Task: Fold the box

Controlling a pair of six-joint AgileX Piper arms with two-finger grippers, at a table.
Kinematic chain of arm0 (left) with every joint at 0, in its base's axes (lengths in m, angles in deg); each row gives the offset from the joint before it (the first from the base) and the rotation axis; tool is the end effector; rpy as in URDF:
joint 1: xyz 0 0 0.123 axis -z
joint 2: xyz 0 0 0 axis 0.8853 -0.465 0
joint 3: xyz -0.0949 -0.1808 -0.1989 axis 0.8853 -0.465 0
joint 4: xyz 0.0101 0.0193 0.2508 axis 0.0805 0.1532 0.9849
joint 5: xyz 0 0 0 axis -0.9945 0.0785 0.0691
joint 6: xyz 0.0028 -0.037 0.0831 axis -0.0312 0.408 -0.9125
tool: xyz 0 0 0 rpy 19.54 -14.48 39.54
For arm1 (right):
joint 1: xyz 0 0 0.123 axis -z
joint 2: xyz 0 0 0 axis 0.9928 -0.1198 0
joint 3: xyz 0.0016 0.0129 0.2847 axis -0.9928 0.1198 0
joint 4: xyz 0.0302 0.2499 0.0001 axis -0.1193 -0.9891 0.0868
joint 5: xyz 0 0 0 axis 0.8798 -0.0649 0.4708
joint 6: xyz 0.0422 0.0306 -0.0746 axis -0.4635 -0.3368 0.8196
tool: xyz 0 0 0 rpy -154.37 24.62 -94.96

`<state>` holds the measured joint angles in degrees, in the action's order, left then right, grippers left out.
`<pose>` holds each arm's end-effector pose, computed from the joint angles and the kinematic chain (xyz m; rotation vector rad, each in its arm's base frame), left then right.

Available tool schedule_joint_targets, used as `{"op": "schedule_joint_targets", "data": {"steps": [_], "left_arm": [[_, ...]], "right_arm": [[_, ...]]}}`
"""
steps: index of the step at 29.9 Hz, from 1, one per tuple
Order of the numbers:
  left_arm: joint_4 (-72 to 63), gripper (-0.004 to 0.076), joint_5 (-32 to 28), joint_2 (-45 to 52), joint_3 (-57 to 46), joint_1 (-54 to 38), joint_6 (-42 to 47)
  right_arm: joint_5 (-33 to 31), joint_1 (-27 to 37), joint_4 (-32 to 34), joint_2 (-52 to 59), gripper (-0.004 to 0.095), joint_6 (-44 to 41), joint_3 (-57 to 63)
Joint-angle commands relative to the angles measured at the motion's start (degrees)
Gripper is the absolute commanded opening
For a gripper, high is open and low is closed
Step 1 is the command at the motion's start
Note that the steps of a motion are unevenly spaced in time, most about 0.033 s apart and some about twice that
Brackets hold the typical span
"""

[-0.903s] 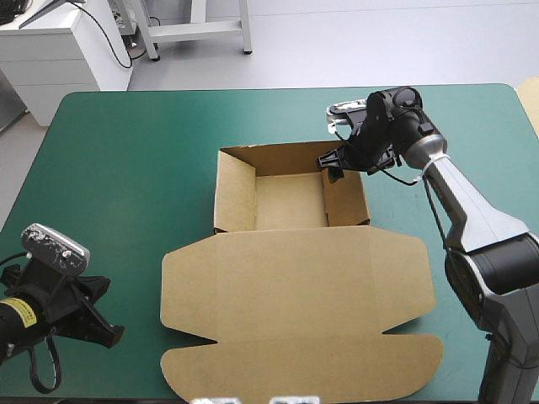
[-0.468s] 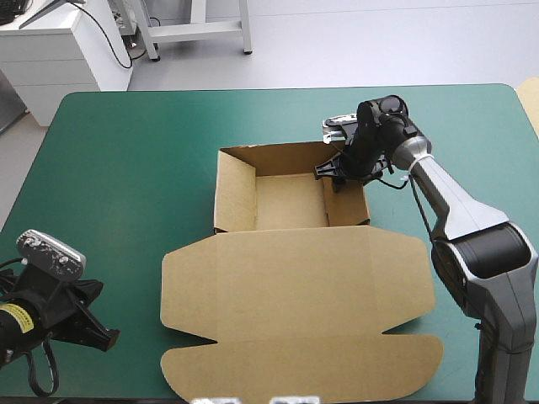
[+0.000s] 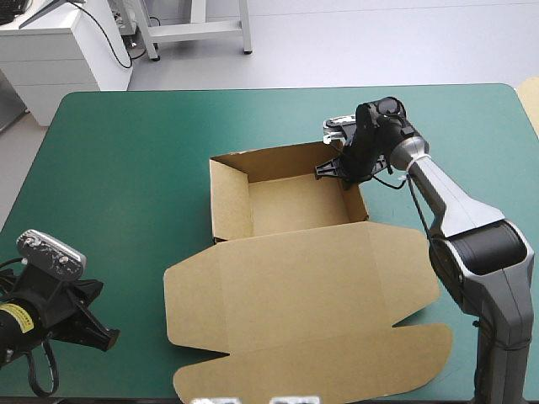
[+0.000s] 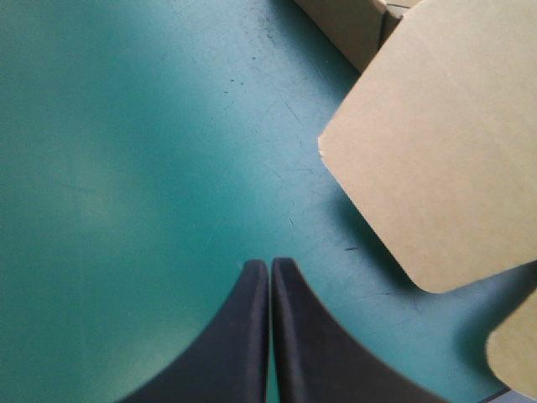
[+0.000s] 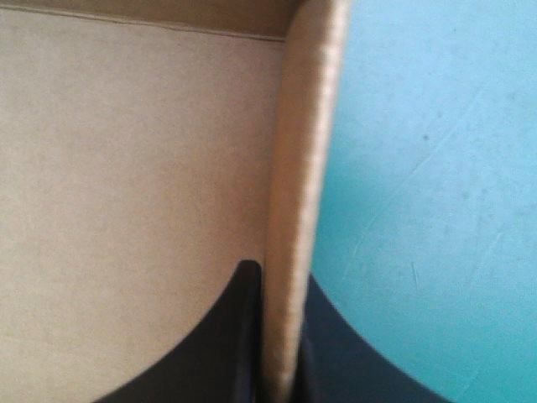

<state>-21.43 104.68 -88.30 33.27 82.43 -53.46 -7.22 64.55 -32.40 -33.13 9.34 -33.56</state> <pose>0.0719 -0.0230 0.3808 0.6347 2.2989 -0.0302 0.4176 0.1468 0.2689 -0.3783 2.8574 0.1748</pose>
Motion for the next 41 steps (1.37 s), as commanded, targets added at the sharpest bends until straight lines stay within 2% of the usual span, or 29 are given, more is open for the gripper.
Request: {"op": "schedule_joint_targets", "data": {"steps": [1,4,10,20,30,38,41], "left_arm": [[0.16,-0.0008,2.16,-0.29,1.25,-0.13,0.30],[0.16,-0.0008,2.16,-0.29,1.25,-0.13,0.30],[0.05,-0.0008,2.16,-0.29,1.25,-0.13,0.30],[0.29,-0.0008,2.16,-0.29,1.25,-0.13,0.30],[0.18,-0.0008,2.16,-0.29,1.25,-0.13,0.30],[0.09,-0.0008,2.16,-0.29,1.25,-0.13,0.30],[0.09,-0.0008,2.16,-0.29,1.25,-0.13,0.30]], "right_arm": [[-1.50,0.00,-0.85,3.09,-0.0020,0.37,-1.55],[-1.50,0.00,0.43,3.09,-0.0021,0.62,-1.82],[-1.50,1.58,9.06,3.20,-0.0021,1.72,-7.32],[-1.50,14.38,7.14,3.20,-0.0021,1.69,-19.28],[-1.50,32.24,-1.44,3.09,-0.0021,1.46,-19.52],[-1.50,41.08,-1.05,3.09,-0.0021,0.85,-19.17],[-1.50,42.98,1.29,3.09,-0.0020,-0.02,-19.17]]}}
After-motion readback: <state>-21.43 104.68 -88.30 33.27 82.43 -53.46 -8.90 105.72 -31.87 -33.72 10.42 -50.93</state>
